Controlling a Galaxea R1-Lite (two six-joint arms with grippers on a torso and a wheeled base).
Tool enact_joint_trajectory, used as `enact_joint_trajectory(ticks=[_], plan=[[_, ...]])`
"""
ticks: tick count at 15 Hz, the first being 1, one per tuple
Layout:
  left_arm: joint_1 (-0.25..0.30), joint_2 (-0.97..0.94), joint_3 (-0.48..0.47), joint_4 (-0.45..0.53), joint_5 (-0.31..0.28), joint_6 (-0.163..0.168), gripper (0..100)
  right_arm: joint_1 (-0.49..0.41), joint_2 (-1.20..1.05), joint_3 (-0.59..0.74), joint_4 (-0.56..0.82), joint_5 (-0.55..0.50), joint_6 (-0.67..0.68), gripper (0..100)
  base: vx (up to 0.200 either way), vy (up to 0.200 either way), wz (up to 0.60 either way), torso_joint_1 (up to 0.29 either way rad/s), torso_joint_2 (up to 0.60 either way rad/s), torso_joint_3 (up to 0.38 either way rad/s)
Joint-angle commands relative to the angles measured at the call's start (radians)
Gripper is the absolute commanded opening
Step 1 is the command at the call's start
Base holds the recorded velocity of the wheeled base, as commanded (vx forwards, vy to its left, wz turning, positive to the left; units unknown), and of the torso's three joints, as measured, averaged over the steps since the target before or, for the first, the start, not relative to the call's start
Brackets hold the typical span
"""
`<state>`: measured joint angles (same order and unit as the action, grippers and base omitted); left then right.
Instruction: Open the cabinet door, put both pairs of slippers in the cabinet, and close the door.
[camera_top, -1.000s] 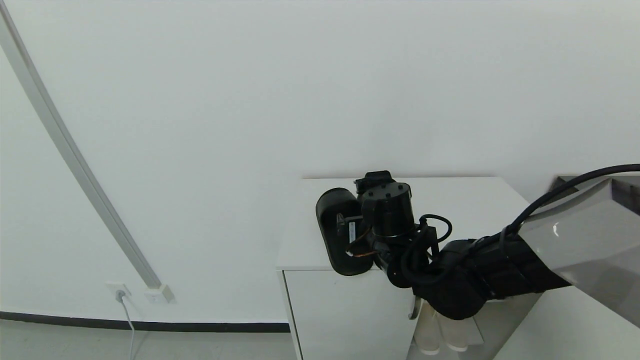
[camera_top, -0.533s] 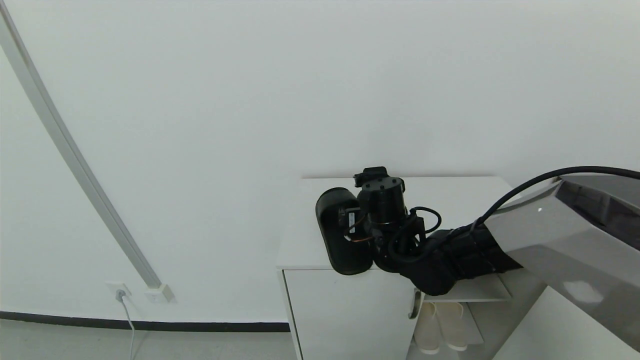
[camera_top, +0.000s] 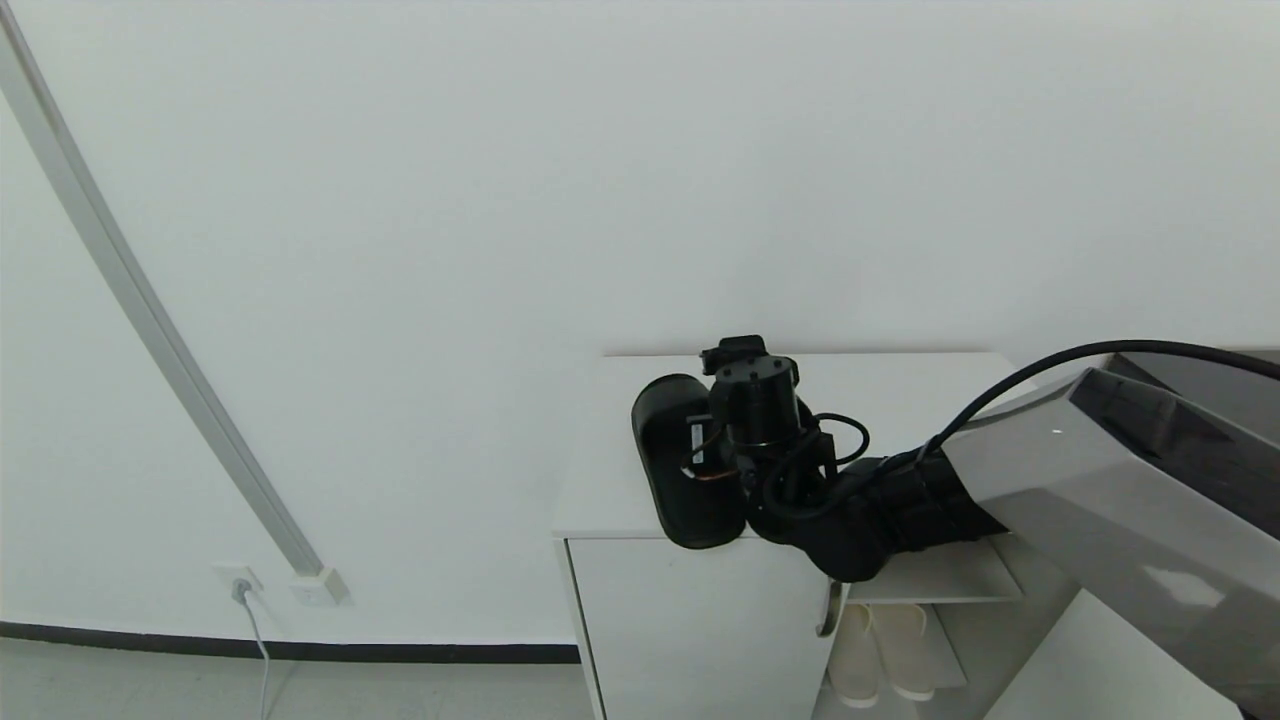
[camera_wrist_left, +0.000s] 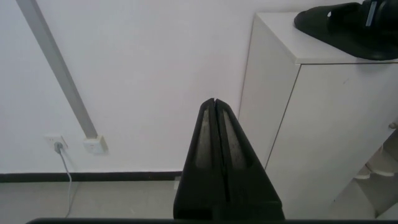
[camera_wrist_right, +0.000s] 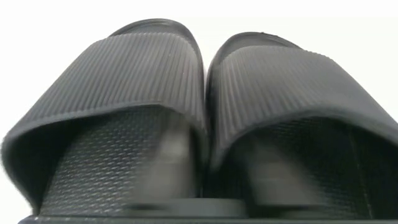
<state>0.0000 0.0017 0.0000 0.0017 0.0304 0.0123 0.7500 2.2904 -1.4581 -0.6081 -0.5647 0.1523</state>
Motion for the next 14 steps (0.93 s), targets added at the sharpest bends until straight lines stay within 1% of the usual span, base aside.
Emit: enact_joint_trajectory(ticks=[1,4,6,7,8,9,10,11,13,14], plan=[[0.0,0.0,0.0,0.0,0.0,0.0,0,0.0,0.001,0.001,-0.001,-0.001,0.0,0,0.0,0.0,0.0,0.0,0.0,0.0],[0.0,0.0,0.0,0.0,0.0,0.0,0,0.005,-0.014,0.005,-0.004,-0.004,0.0,0,0.0,0.0,0.0,0.0,0.0,0.0],[0.0,0.0,0.0,0.0,0.0,0.0,0,0.022,-0.071,0.051,-0.006,-0.006,0.0,0,0.0,0.0,0.0,0.0,0.0,0.0],[0.0,0.0,0.0,0.0,-0.001,0.001,0,0.032,-0.114,0.096,-0.009,-0.003,0.001,0,0.0,0.0,0.0,0.0,0.0,0.0],[0.0,0.0,0.0,0.0,-0.001,0.001,0,0.051,-0.187,0.191,-0.029,0.012,0.003,0,0.0,0.0,0.0,0.0,0.0,0.0],[0.0,0.0,0.0,0.0,-0.001,0.0,0,0.065,-0.255,0.285,-0.056,0.06,0.001,0,0.0,0.0,0.0,0.0,0.0,0.0],[0.0,0.0,0.0,0.0,-0.001,0.0,0,0.072,-0.302,0.344,-0.076,0.098,-0.002,0,0.0,0.0,0.0,0.0,0.0,0.0],[0.0,0.0,0.0,0.0,-0.003,0.0,0,0.075,-0.384,0.447,-0.101,0.144,-0.016,0,0.0,0.0,0.0,0.0,0.0,0.0],[0.0,0.0,0.0,0.0,-0.003,0.003,0,0.078,-0.49,0.568,-0.107,0.193,-0.033,0,0.0,0.0,0.0,0.0,0.0,0.0],[0.0,0.0,0.0,0.0,-0.003,0.008,0,0.084,-0.555,0.644,-0.105,0.241,-0.036,0,0.0,0.0,0.0,0.0,0.0,0.0]])
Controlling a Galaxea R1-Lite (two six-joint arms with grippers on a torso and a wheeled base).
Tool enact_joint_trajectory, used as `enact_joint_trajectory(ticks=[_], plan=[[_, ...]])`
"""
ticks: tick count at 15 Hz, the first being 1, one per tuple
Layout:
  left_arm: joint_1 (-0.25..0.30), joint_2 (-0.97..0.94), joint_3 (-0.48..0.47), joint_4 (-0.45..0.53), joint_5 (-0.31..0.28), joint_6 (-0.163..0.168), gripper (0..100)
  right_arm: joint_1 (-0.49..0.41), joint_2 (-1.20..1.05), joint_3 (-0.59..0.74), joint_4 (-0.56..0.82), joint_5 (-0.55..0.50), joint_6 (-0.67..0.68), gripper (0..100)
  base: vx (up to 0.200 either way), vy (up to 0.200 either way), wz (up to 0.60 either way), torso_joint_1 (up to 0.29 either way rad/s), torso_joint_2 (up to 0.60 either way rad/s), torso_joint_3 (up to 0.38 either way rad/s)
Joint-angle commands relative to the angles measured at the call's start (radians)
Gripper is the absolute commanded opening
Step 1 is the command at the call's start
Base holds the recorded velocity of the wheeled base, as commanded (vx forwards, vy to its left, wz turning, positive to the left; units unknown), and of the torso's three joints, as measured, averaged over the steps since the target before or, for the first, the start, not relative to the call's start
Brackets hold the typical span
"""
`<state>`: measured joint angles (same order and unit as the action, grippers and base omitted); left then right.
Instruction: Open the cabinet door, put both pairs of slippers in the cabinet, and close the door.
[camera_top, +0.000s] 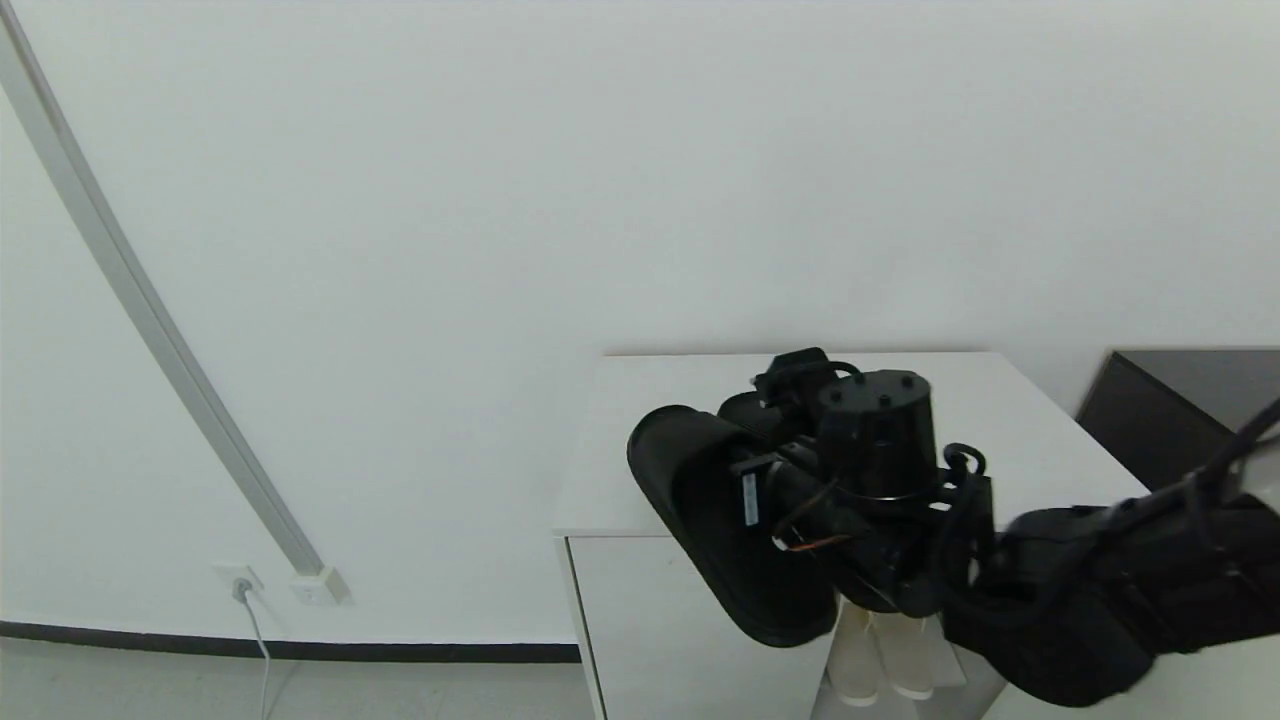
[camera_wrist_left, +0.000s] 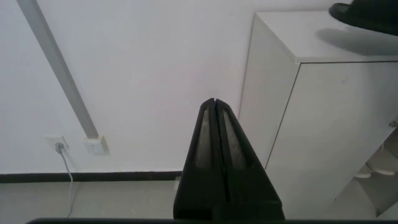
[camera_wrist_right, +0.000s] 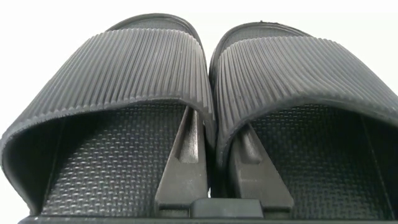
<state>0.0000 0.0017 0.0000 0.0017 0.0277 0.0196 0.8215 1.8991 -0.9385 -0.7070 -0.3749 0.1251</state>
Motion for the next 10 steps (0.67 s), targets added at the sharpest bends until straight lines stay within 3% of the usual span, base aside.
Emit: enact_joint_trajectory(ticks=[1,5,10], plan=[[0.0,0.0,0.0,0.0,0.003,0.0,0,0.018,-0.226,0.188,-0.003,0.087,-0.018,0,0.0,0.0,0.0,0.0,0.0,0.0],[0.0,0.0,0.0,0.0,0.001,-0.012,0,0.021,-0.333,0.334,0.008,0.166,-0.091,0,0.0,0.0,0.0,0.0,0.0,0.0],[0.0,0.0,0.0,0.0,0.0,-0.027,0,0.036,-0.301,0.339,0.003,0.168,-0.091,0,0.0,0.0,0.0,0.0,0.0,0.0]])
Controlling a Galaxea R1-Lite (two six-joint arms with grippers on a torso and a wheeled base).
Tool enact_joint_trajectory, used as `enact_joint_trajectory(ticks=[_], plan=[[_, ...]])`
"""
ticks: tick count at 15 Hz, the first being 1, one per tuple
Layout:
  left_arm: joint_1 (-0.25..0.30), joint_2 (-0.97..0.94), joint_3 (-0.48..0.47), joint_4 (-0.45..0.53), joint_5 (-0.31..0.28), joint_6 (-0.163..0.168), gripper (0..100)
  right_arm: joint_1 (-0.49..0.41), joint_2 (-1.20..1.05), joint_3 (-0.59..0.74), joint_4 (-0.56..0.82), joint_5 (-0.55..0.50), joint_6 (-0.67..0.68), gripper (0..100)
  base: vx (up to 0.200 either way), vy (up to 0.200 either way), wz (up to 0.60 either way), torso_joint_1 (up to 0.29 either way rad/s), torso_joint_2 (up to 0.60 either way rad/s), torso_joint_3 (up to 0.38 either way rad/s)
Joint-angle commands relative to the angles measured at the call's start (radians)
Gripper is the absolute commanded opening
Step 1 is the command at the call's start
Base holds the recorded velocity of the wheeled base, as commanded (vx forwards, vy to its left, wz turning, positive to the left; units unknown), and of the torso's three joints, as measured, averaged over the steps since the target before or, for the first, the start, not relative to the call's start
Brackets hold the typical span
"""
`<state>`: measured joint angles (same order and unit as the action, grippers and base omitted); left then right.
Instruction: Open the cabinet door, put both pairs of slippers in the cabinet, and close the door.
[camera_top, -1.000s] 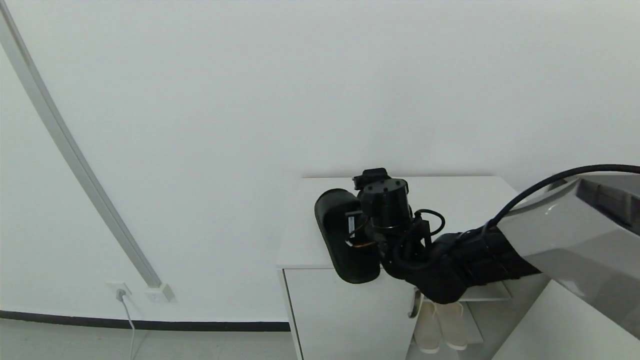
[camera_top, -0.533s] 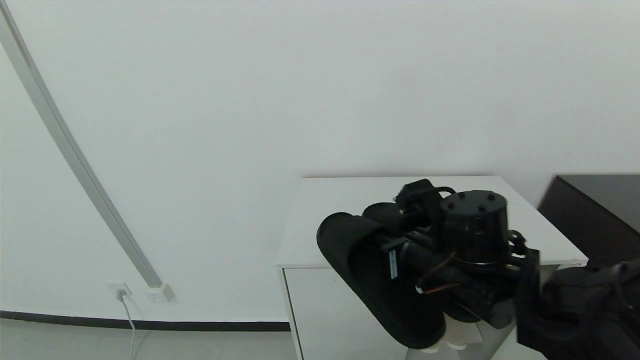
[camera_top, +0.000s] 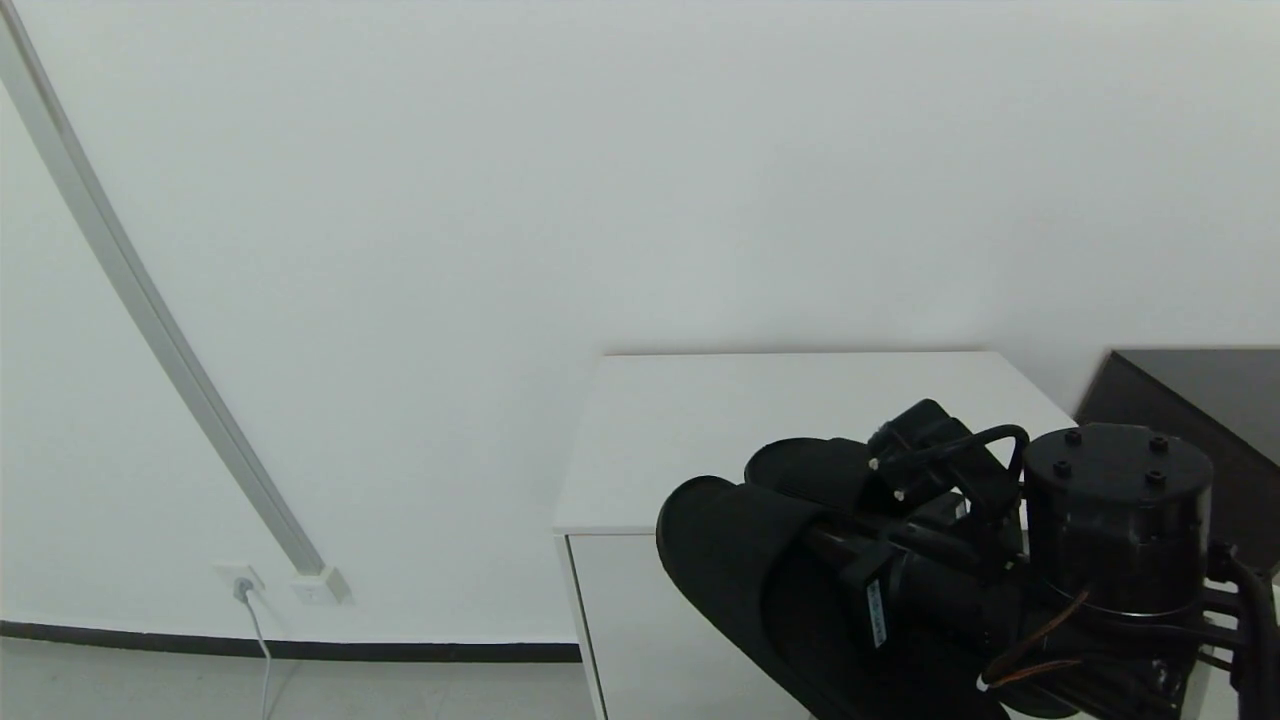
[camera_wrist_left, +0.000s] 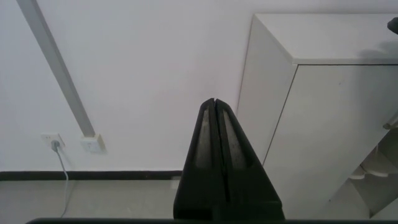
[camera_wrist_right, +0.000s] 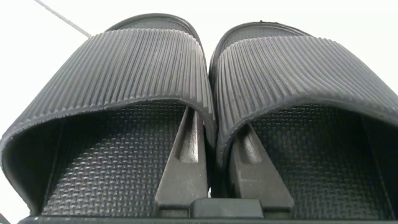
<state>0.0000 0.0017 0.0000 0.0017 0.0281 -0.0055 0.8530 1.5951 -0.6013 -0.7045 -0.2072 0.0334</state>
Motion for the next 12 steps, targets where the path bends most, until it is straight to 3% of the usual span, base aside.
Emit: enact_joint_trajectory(ticks=[1,2,12], plan=[[0.0,0.0,0.0,0.0,0.0,-0.002,0,0.005,0.005,0.001,0.0,0.0,0.0,0,0.0,0.0,0.0,0.0,0.0,0.0],[0.0,0.0,0.0,0.0,0.0,-0.001,0,0.006,0.005,0.001,0.0,0.0,0.0,0,0.0,0.0,0.0,0.0,0.0,0.0],[0.0,0.0,0.0,0.0,-0.004,-0.002,0,0.014,0.005,0.005,-0.001,0.002,0.003,0,-0.2,0.0,0.0,0.002,0.0,0.002]])
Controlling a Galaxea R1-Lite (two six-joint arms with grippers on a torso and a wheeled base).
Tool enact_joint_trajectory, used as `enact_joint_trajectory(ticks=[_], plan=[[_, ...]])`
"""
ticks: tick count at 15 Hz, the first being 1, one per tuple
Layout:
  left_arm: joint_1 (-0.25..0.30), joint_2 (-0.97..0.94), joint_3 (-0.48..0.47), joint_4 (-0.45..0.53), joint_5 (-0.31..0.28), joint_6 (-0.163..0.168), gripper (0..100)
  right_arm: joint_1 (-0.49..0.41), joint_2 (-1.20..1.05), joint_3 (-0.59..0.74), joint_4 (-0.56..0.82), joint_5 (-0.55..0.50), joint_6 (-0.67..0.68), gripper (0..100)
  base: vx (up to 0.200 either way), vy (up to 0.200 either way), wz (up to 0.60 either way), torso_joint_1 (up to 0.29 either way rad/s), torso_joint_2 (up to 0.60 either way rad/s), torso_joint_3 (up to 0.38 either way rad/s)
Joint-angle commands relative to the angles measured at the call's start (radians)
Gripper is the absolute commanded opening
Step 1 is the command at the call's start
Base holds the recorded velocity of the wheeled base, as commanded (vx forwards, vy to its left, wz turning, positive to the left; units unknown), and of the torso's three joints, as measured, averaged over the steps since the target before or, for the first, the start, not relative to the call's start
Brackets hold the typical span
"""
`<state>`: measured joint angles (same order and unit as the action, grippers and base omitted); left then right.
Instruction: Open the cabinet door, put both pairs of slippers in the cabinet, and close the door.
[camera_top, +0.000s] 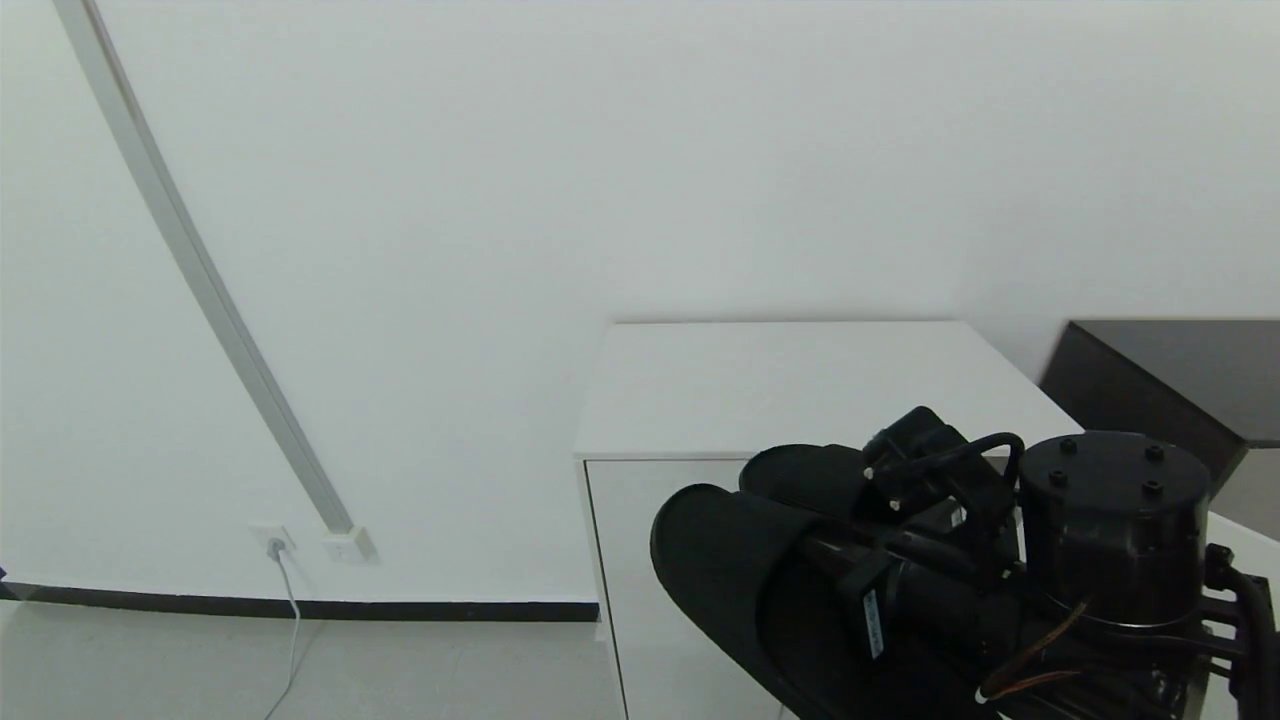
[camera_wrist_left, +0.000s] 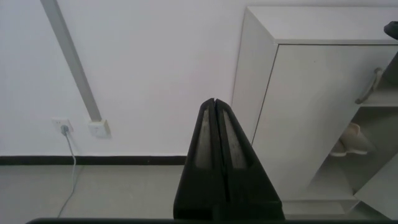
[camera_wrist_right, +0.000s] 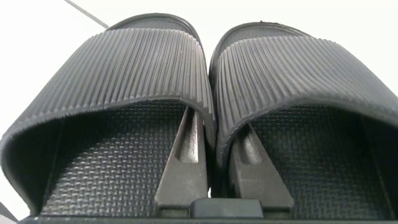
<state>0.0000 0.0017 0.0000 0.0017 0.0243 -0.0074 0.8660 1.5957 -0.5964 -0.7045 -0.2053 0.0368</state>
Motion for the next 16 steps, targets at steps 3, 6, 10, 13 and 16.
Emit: enact_joint_trajectory(ticks=[3,6,10,13,16], plan=[[0.0,0.0,0.0,0.0,0.0,0.0,0,0.001,0.006,0.001,-0.001,0.001,0.002,0,0.0,0.0,0.0,0.0,0.0,0.0],[0.0,0.001,0.0,0.0,0.0,-0.002,0,0.001,0.013,0.006,-0.001,0.003,-0.002,0,0.0,0.0,0.0,0.0,0.0,0.0],[0.0,0.0,0.0,0.0,0.0,-0.002,0,0.001,0.016,0.006,-0.017,0.001,-0.002,0,0.0,0.0,0.0,0.0,0.0,0.0],[0.0,0.0,0.0,0.0,0.0,-0.002,0,0.001,0.018,0.006,-0.017,0.001,-0.002,0,0.0,0.0,0.0,0.0,0.0,0.0],[0.0,0.0,0.0,0.0,0.002,-0.002,0,0.001,0.018,0.006,-0.017,0.0,-0.003,0,0.0,0.0,0.0,0.0,0.0,0.0]])
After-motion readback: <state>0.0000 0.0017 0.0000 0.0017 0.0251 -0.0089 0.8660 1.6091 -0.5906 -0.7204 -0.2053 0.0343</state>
